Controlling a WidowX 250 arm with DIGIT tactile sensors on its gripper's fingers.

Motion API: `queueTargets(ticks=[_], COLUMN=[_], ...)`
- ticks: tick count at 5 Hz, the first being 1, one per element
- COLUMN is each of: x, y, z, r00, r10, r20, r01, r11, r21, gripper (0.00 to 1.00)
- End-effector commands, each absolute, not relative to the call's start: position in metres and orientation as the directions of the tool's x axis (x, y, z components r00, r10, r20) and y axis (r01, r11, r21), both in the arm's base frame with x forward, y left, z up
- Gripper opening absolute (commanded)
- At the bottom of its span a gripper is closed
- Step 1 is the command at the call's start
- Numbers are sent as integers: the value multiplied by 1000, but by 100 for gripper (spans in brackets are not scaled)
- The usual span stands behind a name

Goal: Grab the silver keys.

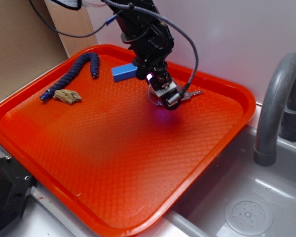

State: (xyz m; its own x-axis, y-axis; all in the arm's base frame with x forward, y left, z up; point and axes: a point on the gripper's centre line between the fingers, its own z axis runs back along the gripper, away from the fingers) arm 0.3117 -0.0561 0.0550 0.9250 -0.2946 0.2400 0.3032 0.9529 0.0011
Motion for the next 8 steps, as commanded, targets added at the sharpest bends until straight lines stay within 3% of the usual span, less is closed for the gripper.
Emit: queueTargets(ticks=[1, 2, 3, 4, 5, 6, 7, 8], x=[318, 322, 314, 265, 227, 189, 176, 175], y=[-58, -52, -49, -46, -55, -71, -70, -60], z=[69, 67, 79, 129, 185, 238, 251, 262], r00=[922, 930, 948, 959, 946, 893, 877, 850], r10=[-269, -249, -183, 65, 307, 451, 479, 527], r20=[277, 272, 261, 277, 107, -3, -34, 8], r01=[278, 255, 172, -77, -290, -448, -478, -519], r11=[961, 967, 983, 996, 946, 888, 864, 840], r21=[8, 12, 64, 34, -148, -104, -161, -158], gripper=[0, 0, 0, 0, 0, 0, 0, 0])
